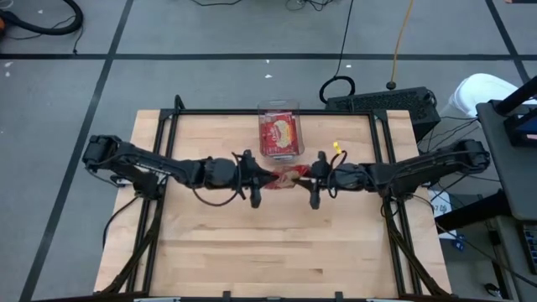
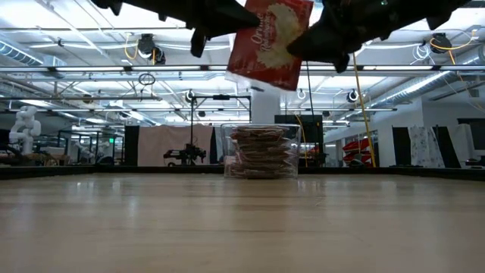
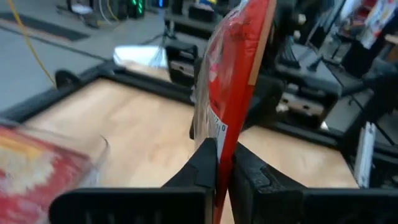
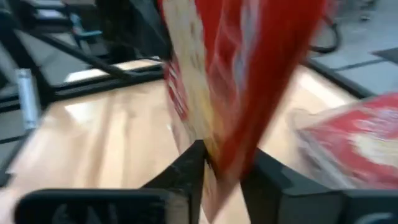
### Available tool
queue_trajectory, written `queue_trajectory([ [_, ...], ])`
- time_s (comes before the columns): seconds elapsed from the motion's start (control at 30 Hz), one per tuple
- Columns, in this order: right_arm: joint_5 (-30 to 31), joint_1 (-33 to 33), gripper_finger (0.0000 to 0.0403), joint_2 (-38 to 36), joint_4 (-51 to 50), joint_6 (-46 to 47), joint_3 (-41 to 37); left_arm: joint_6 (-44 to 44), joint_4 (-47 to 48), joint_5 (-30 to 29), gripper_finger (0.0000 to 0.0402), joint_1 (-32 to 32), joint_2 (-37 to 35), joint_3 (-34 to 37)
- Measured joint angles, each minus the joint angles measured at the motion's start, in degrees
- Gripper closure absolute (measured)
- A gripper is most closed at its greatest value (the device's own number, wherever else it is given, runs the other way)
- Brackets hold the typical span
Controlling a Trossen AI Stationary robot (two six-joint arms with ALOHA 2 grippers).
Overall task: Sort popcorn bags into baskets
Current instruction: Put the red popcorn pack into the transparent bin
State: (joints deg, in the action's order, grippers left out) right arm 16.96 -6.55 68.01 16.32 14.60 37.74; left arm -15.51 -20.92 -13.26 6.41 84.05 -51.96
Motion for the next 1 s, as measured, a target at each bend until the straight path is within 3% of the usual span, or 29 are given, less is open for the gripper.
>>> queue_trajectory([
  [0.23,5.2,-0.2,0.0259,-6.8,-3.3,0.0,-2.8,1.3,-5.7,5.7,0.0382,-8.9,0.0,0.0],
  [0.37,5.8,-0.3,0.0251,-11.0,-3.6,-2.5,-7.4,-0.2,-8.8,15.0,0.0363,-15.0,0.0,0.0],
  [0.5,5.5,-0.3,0.0253,-15.0,-3.3,-3.3,-11.9,-1.6,-9.4,19.3,0.0357,-20.2,0.0,0.0],
  [0.77,5.4,-0.3,0.0264,-17.7,2.7,-3.3,-17.9,-7.2,-10.2,18.2,0.0372,-27.5,2.0,0.2],
  [1.0,5.6,-0.3,0.0264,-17.5,5.7,-4.1,-18.3,-9.5,-15.9,19.3,0.0382,-28.5,5.0,0.1],
])
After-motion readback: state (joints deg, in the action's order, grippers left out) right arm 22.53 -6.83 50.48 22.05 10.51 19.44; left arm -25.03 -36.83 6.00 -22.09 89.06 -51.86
